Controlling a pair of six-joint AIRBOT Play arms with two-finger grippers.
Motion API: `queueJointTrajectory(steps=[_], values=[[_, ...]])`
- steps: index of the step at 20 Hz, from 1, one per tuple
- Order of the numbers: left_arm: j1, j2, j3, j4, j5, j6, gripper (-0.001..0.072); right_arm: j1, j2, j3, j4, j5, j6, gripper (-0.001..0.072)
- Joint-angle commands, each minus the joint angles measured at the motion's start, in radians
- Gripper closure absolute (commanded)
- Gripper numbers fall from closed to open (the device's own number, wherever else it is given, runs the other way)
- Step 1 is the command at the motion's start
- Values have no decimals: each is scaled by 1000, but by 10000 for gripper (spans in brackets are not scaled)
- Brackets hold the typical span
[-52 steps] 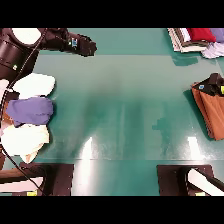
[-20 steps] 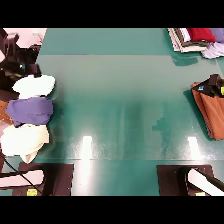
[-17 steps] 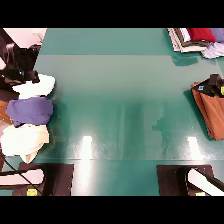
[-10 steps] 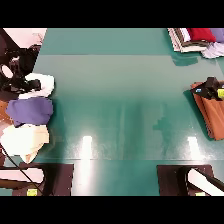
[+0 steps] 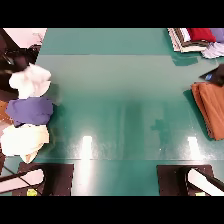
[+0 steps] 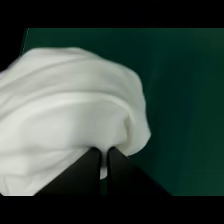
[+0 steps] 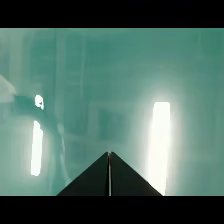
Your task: Fold the shirts.
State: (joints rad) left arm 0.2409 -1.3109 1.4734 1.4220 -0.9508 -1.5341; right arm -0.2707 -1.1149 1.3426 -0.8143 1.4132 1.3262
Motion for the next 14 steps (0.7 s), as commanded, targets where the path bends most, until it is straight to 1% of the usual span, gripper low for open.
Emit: queueJointTrajectory(steps=[1, 4, 7, 8, 9, 11, 14], values=[[-90, 189, 164, -77, -32, 68, 685, 1, 1, 194, 11, -28, 1, 693], [-235, 291, 314, -161, -42, 124, 685, 1, 1, 340, 11, -79, 1, 693], [-398, 304, 425, -318, -55, 187, 685, 1, 0, 437, 10, -90, 1, 693], [-445, 304, 432, -379, -50, 209, 685, 1, 0, 458, 11, -89, 1, 693], [-484, 302, 432, -407, -53, 212, 685, 1, 1, 475, 10, -87, 1, 693], [-552, 277, 431, -409, -88, 218, 685, 1, 1, 492, 11, -84, 1, 693], [-623, 196, 422, -409, -222, 218, 685, 1, 0, 492, 10, -68, 1, 693]])
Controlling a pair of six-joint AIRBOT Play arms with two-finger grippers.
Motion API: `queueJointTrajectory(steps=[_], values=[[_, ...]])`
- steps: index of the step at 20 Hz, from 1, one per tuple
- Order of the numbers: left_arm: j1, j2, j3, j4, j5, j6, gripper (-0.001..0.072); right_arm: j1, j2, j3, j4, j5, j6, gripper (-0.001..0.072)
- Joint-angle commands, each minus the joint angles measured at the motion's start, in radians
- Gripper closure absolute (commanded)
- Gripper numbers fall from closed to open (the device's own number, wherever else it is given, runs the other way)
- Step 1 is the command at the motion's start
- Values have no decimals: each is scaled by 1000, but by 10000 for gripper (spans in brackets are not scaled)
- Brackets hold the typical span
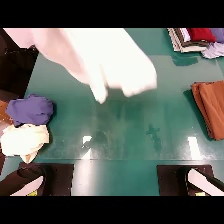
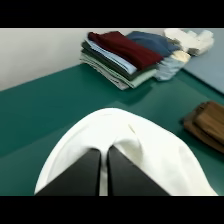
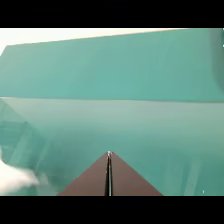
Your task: Fold the shirts.
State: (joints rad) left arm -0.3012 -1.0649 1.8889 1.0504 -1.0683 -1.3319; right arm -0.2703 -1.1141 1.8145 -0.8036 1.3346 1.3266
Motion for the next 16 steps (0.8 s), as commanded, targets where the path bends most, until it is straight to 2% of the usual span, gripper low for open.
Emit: queueJointTrajectory(steps=[1, 3, 7, 8, 9, 10, 11, 16], values=[[-98, -83, -8, -37, -146, 16, 685, 0, 0, 20, 0, 16, 0, 693], [-130, -156, -59, -37, -195, 17, 684, 0, 0, 20, 0, 29, 0, 693], [-159, -291, -217, -34, -206, 24, 682, 0, 0, 20, 0, 55, 0, 693], [-153, -319, -249, -21, -208, 24, 552, 0, 0, 20, -1, 60, 0, 693], [-142, -338, -269, -12, -211, 23, 248, 0, 0, 20, -2, 62, 0, 693], [-126, -352, -277, -11, -220, 23, 83, 0, 0, 20, -2, 62, 0, 693], [-105, -355, -277, -11, -225, 23, 102, 0, 0, 20, -2, 63, 0, 693], [32, -356, -306, -3, -212, 31, 102, 0, 0, 20, -3, 63, 0, 693]])
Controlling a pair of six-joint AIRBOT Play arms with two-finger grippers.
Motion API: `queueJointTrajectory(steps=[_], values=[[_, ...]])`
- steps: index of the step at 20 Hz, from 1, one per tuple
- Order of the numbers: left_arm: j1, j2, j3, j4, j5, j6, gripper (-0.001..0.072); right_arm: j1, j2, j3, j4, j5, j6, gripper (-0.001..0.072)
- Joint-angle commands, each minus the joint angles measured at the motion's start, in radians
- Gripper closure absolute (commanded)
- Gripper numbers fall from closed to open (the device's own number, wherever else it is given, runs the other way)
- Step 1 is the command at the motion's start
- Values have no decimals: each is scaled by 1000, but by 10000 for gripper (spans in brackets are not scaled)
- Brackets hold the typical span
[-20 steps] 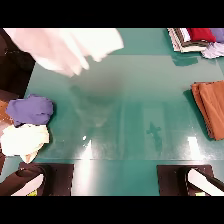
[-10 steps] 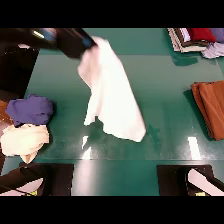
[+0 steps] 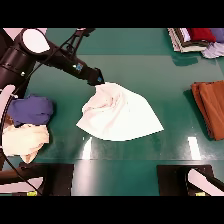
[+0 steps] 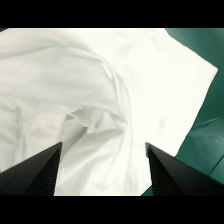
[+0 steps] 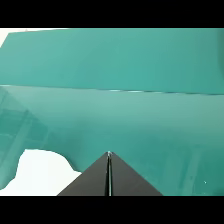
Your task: Fold the shirts.
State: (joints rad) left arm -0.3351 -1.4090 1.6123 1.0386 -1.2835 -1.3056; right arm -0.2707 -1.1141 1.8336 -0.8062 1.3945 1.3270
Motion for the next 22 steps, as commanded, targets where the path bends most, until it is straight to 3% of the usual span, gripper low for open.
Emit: queueJointTrajectory(steps=[1, 5, 9, 14, 15, 17, 22], values=[[89, -16, -61, 8, 21, 4, 102, 1, 0, 1, 0, 3, 0, 693], [124, -98, -230, 6, 144, 32, 101, 1, 0, 0, -2, 13, 0, 693], [124, -233, -257, -77, 149, 111, 101, 1, 0, -52, 1, 23, 0, 693], [105, -272, -260, -72, 204, 127, 103, 1, 0, -187, 2, 21, 0, 693], [104, -272, -260, -74, 221, 124, 170, 1, 0, -221, 2, 22, 0, 693], [104, -271, -259, -74, 229, 125, 682, 1, 0, -299, 2, 23, 0, 693], [151, -266, -130, -15, 131, 98, 685, 24, 0, -588, -58, 31, -2, 693]])
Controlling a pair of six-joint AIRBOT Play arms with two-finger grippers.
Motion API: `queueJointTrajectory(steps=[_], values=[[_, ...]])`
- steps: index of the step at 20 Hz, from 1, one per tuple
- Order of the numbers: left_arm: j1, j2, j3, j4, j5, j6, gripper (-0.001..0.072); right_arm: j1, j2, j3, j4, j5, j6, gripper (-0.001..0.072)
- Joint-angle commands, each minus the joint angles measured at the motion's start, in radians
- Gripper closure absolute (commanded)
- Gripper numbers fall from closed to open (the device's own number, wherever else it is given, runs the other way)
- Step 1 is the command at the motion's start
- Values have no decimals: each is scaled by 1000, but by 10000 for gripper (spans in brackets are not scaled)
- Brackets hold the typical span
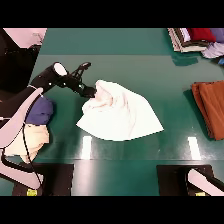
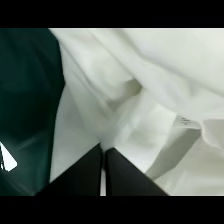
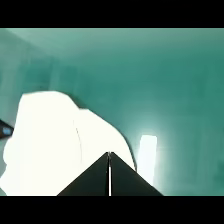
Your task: Fold the shirts.
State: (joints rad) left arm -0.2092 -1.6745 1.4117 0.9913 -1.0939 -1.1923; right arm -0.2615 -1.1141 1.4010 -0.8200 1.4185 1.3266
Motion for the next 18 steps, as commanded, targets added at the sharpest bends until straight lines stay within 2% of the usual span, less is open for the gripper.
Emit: queueJointTrajectory(steps=[1, 2, 3, 4, 7, 9, 14, 17, 18], values=[[37, -1, 110, 35, -87, -15, 685, 34, 0, -235, -66, 6, -13, 688], [45, -1, 148, 36, -114, -15, 685, 57, 0, -315, -71, 5, -32, 583], [47, -1, 179, 39, -126, -15, 685, 85, 0, -394, -71, -13, -43, 338], [47, -1, 199, 38, -127, -15, 685, 116, -1, -478, -71, -48, -51, 257], [47, -1, 218, 38, -109, -15, 685, 203, -17, -656, -69, -186, -98, 268], [47, -1, 218, 42, -108, -15, 685, 244, -73, -698, -64, -223, -120, 267], [47, -1, 218, 50, -106, -15, 685, 299, -245, -654, -64, -258, -143, 270], [47, -1, 218, 55, -106, -15, 685, 342, -312, -589, -65, -261, -143, 302], [47, -1, 218, 57, -106, -15, 685, 356, -327, -570, -66, -260, -143, 418]])
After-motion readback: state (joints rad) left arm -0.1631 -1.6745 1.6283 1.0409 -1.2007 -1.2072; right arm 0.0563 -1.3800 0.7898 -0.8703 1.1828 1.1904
